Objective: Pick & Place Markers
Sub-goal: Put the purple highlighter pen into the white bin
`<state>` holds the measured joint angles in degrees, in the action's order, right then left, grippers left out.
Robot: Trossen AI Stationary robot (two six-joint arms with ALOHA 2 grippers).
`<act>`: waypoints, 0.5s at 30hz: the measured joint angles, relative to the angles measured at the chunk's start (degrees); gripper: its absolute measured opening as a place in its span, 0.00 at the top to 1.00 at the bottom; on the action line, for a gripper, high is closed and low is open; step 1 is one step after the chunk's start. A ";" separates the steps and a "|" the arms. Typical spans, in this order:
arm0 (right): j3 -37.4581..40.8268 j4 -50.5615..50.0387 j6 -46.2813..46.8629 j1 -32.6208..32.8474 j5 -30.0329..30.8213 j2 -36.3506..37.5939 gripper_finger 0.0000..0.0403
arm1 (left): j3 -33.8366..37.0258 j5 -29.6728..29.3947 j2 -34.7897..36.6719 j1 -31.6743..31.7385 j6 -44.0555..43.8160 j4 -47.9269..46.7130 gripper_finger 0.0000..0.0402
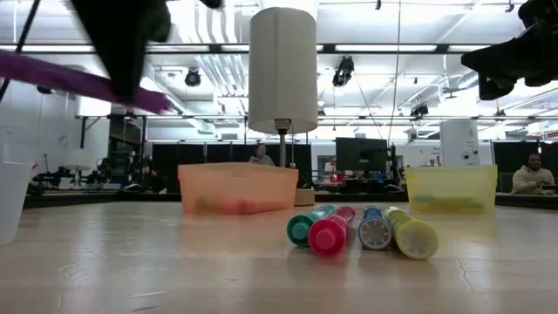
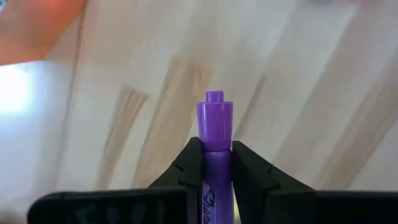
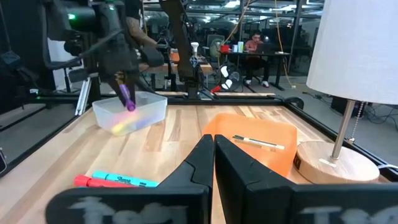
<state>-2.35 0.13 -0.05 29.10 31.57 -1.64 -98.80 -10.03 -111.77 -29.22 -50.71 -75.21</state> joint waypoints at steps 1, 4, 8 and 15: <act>0.00 0.01 0.00 -0.01 0.00 -0.01 0.98 | -0.36 -0.06 0.22 -0.69 0.57 -1.70 0.88; 0.00 0.01 0.00 0.00 0.00 -0.01 0.98 | -0.40 -0.42 1.66 -2.78 1.64 -4.61 0.88; 0.00 0.02 0.00 0.00 0.00 -0.01 0.98 | 1.64 -0.58 2.65 -6.44 5.36 -5.39 0.88; 0.00 -0.03 0.00 -0.01 0.00 -0.01 0.98 | 8.14 1.69 2.73 -12.07 5.49 -5.46 0.87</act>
<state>-2.35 0.10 -0.05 29.09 31.57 -1.65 -90.66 -8.33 -109.04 -41.29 -45.22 -80.67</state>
